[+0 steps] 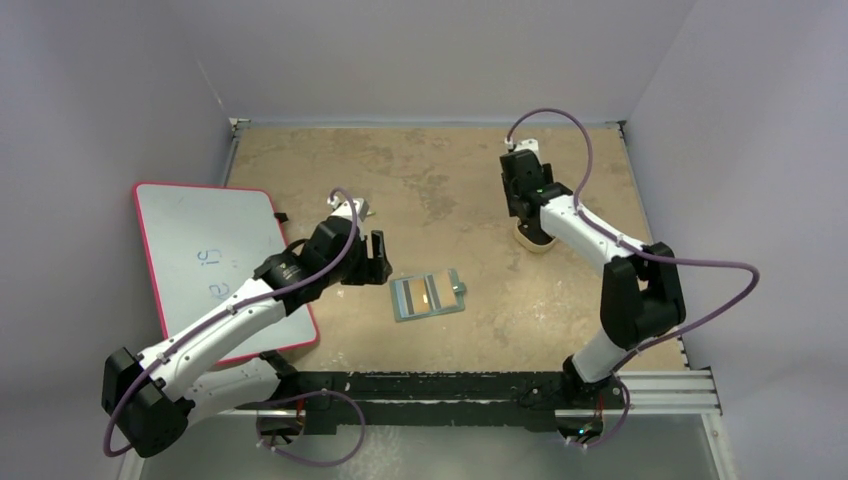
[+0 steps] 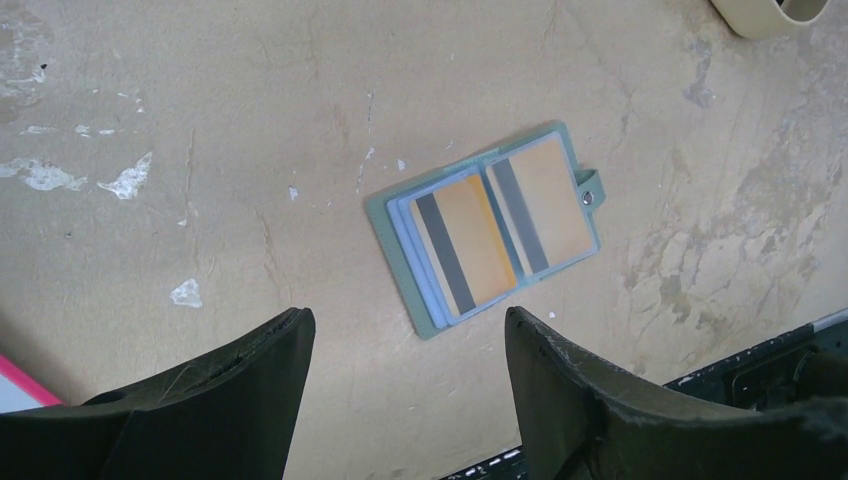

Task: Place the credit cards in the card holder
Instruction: Pick up the credit card from the storage box.

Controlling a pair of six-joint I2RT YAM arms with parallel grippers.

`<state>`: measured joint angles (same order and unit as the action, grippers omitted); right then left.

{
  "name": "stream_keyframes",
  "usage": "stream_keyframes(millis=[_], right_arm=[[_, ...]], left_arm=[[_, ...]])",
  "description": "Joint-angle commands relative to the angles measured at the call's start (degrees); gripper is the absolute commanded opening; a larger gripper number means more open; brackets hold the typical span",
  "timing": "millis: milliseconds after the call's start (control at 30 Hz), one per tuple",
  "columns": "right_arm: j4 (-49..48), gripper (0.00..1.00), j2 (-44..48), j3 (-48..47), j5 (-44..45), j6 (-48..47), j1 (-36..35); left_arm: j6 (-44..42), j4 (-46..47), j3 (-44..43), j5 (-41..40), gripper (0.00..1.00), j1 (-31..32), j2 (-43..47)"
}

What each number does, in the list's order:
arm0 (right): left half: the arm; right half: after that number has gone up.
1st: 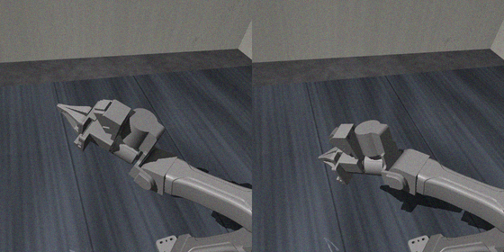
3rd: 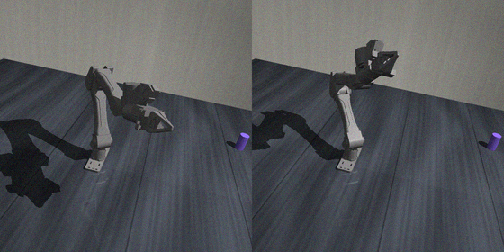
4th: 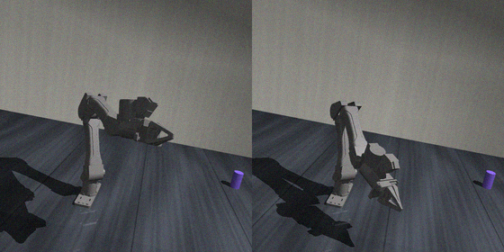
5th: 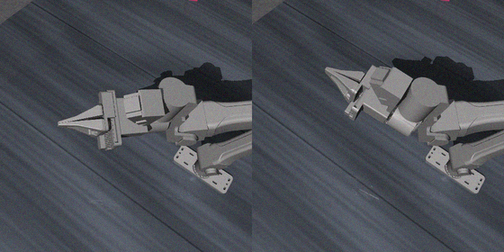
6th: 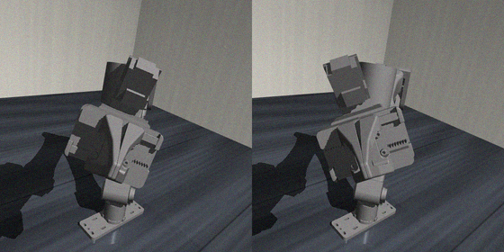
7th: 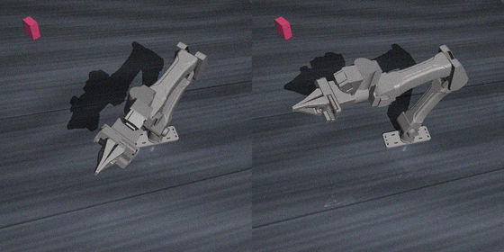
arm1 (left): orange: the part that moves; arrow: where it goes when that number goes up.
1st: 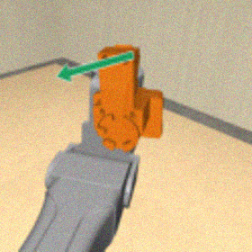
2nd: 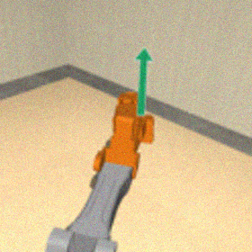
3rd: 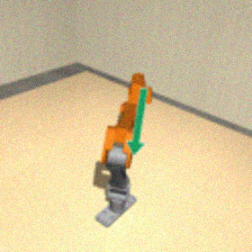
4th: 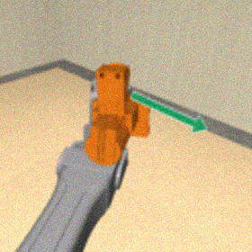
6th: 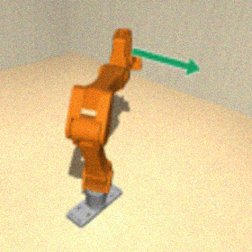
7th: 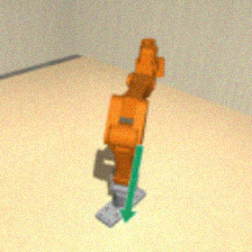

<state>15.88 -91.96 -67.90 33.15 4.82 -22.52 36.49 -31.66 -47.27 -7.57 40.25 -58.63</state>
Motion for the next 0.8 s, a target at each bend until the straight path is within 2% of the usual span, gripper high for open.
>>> stream_keyframes(millis=[0,267,767], right_arm=[[2.19,0.59,-1.66,-1.25,6.21,-7.00,4.22],[0.02,0.60,-4.27,-0.13,2.61,-11.92,7.38],[-1.68,0.59,-11.55,-2.13,4.33,-15.15,9.11]], left_arm=[[-2.29,-0.42,-1.34,-1.05,0.69,-0.29,1.47],[-2.35,-0.22,-0.88,-1.41,0.69,-0.30,2.79],[-2.22,-0.34,-1.06,-1.82,0.69,-0.28,1.63]])
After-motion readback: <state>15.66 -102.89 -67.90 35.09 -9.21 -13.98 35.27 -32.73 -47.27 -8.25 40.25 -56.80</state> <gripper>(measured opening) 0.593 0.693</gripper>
